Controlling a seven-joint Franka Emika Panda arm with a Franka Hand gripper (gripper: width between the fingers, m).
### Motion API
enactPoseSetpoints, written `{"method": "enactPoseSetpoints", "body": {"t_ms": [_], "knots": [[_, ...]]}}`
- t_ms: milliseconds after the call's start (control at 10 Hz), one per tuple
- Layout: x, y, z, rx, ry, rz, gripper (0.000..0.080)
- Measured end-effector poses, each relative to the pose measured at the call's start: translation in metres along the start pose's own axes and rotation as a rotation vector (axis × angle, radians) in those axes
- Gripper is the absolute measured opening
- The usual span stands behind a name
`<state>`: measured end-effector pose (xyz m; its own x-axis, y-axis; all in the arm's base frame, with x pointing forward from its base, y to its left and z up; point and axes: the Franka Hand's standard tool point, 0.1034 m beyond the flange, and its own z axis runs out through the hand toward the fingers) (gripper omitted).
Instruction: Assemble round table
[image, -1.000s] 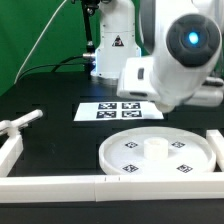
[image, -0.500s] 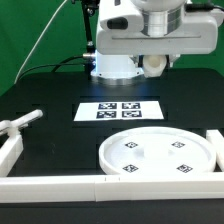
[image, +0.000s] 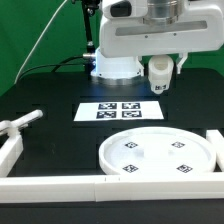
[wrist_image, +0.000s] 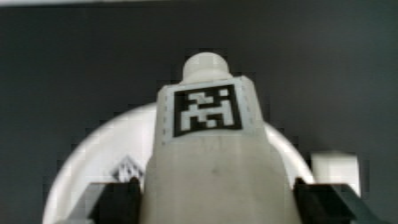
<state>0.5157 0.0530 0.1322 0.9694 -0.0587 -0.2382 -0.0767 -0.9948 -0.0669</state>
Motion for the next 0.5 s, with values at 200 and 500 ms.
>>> {"method": "enactPoseSetpoints", "body": {"t_ms": [200,500], "knots": [[0.027,-0.001,-0.008,0.011,0.169,-0.047,0.0406],[0.030,0.002,-0.005,0.000,0.368,-0.050,0.0406]]}}
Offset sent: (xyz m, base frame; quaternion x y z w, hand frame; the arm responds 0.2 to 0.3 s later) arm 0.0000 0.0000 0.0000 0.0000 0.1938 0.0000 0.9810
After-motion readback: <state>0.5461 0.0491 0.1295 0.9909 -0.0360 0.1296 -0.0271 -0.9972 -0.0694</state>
